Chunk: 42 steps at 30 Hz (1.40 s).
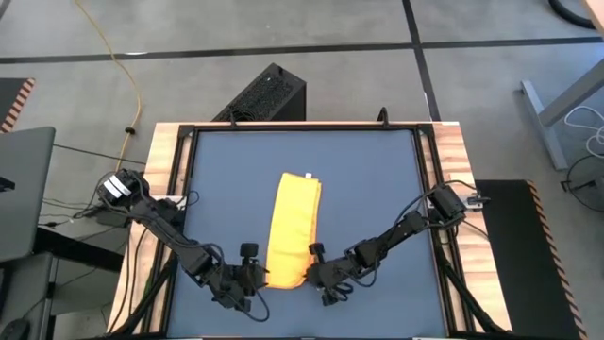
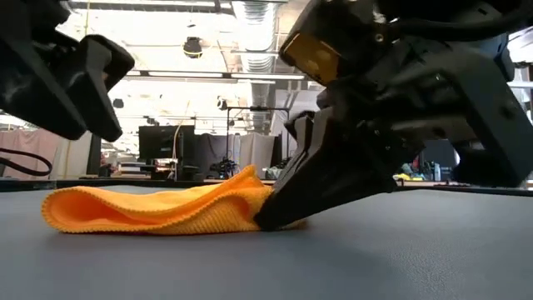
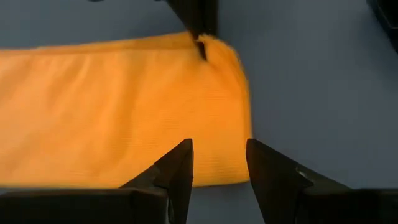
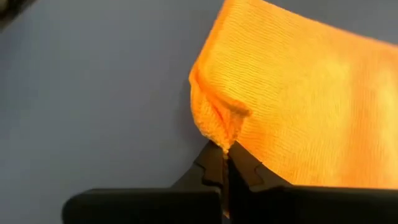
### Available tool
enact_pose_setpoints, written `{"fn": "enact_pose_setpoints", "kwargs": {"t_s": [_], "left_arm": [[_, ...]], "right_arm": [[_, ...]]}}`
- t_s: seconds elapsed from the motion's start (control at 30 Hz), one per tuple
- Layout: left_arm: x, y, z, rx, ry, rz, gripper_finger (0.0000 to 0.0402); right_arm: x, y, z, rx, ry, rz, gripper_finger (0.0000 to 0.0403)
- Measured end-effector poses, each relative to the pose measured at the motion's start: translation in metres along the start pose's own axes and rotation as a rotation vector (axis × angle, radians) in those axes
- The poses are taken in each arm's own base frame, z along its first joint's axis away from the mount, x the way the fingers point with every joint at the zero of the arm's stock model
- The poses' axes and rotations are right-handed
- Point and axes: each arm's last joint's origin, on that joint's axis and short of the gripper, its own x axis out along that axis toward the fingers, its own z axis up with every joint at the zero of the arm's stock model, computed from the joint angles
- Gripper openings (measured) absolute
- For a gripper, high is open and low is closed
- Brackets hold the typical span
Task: Roll towel
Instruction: Roll the orange microfiber cloth
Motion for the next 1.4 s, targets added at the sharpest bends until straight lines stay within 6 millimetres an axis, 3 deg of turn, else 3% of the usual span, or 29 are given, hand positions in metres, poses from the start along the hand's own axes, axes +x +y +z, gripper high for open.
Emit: {"fn": "enact_pose_setpoints", "kwargs": {"t_s": [0.2, 0.4, 0.93, 1.17, 1.4], "left_arm": [[0.0, -0.002, -0.013, 0.062, -0.008, -0.031, 0.014], [0.0, -0.003, -0.023, 0.162, -0.04, -0.034, 0.014], [-0.001, -0.008, -0.021, 0.572, -0.084, -0.088, 0.014], [0.025, -0.029, -0.038, 0.746, -0.059, -0.03, 0.014], [0.031, -0.041, -0.037, 0.811, -0.075, 0.096, 0.014]], "right_arm": [[-0.001, 0.006, -0.001, 0.169, 0.006, 0.007, 0.0048], [-0.003, 0.013, -0.003, 0.269, 0.013, 0.013, 0.0033], [-0.006, 0.021, -0.004, 0.407, -0.018, -0.064, 0.003], [-0.006, 0.021, -0.003, 0.461, -0.043, -0.093, 0.0032], [-0.006, 0.023, -0.002, 0.479, -0.067, -0.088, 0.003]]}}
